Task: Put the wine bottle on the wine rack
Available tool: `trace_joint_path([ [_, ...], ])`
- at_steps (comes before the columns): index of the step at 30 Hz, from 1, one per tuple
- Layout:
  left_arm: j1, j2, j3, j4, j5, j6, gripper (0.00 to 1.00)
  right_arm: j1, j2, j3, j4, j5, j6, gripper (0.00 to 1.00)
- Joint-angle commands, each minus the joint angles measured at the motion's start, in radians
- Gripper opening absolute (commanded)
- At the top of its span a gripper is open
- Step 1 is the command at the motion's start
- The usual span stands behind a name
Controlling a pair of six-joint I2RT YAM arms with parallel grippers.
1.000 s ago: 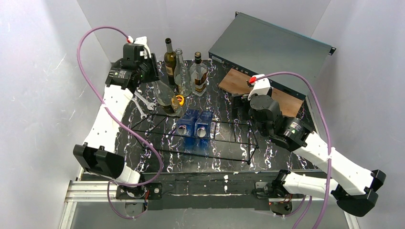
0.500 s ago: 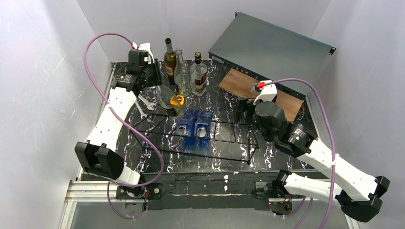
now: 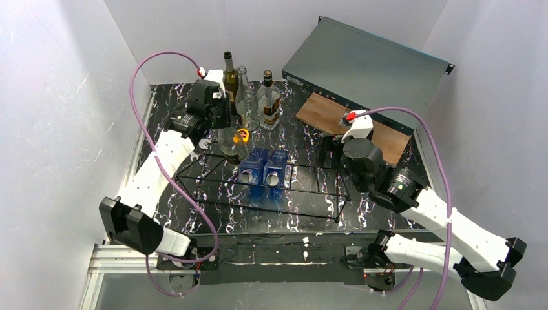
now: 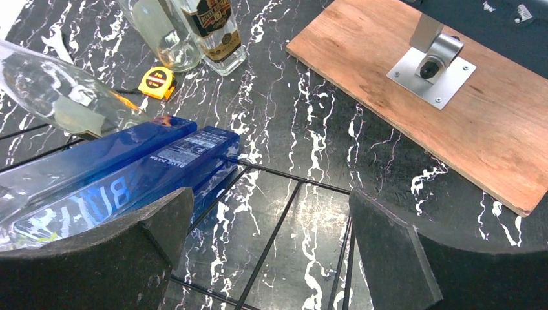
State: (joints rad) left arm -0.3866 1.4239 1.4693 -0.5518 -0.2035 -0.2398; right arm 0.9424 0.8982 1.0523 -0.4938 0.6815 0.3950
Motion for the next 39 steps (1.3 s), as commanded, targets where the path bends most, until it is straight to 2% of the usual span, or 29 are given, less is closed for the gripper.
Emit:
trace_joint_path([
  [1, -0.009, -0.121, -0.033, 0.072, -0.012, -0.013, 0.0, -0.002, 0.007, -0.011, 0.048, 0.015, 0.011, 1.0],
  [23, -0.009, -0.276, -0.188, -0.109, 0.19, -0.068, 0.01, -0.002, 0.125, 0.018, 0.109, -0.024, -0.042, 1.0],
  [29, -0.009, -0.307, -0.227, -0.153, 0.204, -0.081, 0.02, -0.003, 0.148, 0.024, 0.121, -0.035, -0.048, 1.0],
  [39, -0.009, -0.369, -0.318, -0.179, 0.307, -0.17, 0.01, -0.003, 0.17, 0.023, 0.137, -0.053, -0.048, 1.0],
])
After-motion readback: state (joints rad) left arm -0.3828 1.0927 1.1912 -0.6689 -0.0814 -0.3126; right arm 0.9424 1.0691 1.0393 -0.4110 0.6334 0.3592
